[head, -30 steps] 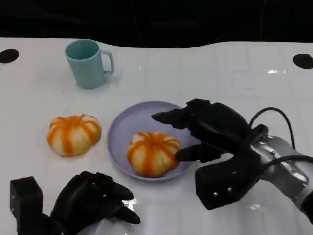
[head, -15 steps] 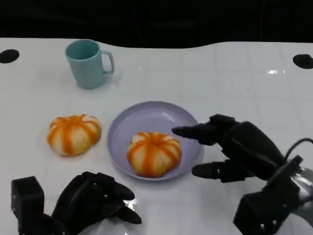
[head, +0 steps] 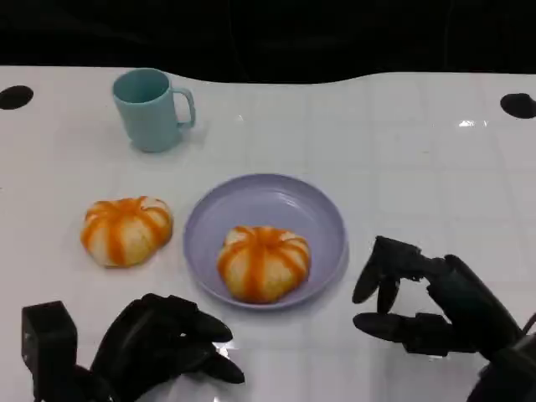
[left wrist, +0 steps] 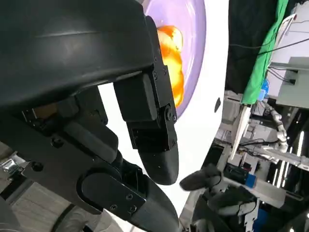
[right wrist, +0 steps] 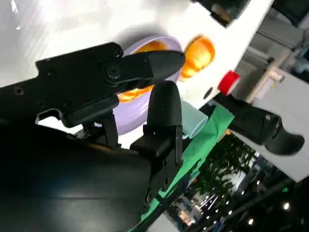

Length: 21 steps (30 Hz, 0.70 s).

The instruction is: Grasp the bread from the table and place it into the plate.

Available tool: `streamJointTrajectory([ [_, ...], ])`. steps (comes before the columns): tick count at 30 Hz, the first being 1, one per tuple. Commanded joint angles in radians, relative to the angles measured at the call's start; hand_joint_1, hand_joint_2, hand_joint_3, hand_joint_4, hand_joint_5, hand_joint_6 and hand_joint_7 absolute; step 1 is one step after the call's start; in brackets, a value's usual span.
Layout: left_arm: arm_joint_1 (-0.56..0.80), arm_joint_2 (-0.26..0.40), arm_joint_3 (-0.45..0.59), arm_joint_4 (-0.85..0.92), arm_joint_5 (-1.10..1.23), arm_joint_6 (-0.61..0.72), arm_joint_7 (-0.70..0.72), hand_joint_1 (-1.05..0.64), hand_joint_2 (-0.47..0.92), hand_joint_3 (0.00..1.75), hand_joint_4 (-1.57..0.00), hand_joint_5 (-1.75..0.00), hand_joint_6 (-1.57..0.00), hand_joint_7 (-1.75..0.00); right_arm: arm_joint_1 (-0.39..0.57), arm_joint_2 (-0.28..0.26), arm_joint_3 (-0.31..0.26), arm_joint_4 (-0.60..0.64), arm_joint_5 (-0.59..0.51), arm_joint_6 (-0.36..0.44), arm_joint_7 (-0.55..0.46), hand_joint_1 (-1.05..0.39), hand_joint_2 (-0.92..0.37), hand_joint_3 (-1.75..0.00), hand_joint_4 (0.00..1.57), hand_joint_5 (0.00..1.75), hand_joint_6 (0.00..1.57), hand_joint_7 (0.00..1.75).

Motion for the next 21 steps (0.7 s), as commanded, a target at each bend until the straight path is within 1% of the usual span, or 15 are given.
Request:
streamJointTrajectory([
  [1,-0.001,0.008,0.002,0.004,-0.003,-0.003,-0.01,-1.05,0.69,0.0,-1.57,-0.21,-1.57,-0.02,0.084,-0.003,-0.031,-0.101,0.121,0.11,0.096,-0.5,-0.92,-0.17,0.7,1.75,0.53,1.75],
  [6,0.001,0.011,-0.001,0.003,0.005,-0.009,-0.003,-1.05,0.7,0.01,-1.57,-0.21,-1.57,-0.02,0.177,-0.018,-0.056,-0.228,0.218,0.234,0.198,-0.48,-0.92,-0.22,0.68,1.75,0.54,1.75],
  [9,0.001,0.012,-0.002,0.004,0.007,-0.01,-0.002,-1.05,0.71,0.01,-1.57,-0.21,-1.56,-0.01,0.224,-0.012,-0.073,-0.283,0.259,0.28,0.237,-0.47,-0.92,-0.22,0.67,1.75,0.54,1.75],
  [11,0.001,0.012,-0.002,0.003,0.007,-0.01,-0.001,-1.05,0.71,0.01,-1.57,-0.21,-1.56,-0.01,0.246,-0.003,-0.082,-0.301,0.275,0.286,0.251,-0.47,-0.92,-0.22,0.67,1.75,0.53,1.75],
  [14,0.0,0.011,-0.002,0.0,0.002,-0.003,-0.004,-1.05,0.71,0.0,-1.57,-0.2,-1.56,-0.01,0.262,0.014,-0.095,-0.303,0.282,0.275,0.26,-0.47,-0.92,-0.22,0.67,1.75,0.53,1.75],
  [16,-0.003,0.011,0.0,0.003,-0.001,-0.002,-0.007,-1.05,0.71,0.0,-1.57,-0.2,-1.56,-0.01,0.261,0.027,-0.107,-0.293,0.283,0.265,0.263,-0.48,-0.92,-0.25,0.72,1.75,0.55,1.75],
  [21,-0.006,0.011,-0.002,0.006,0.005,-0.006,0.002,-1.05,0.71,0.0,-1.57,-0.2,-1.57,-0.01,0.251,0.048,-0.134,-0.258,0.291,0.248,0.281,-0.48,-0.92,-0.28,0.77,1.75,0.6,1.75],
])
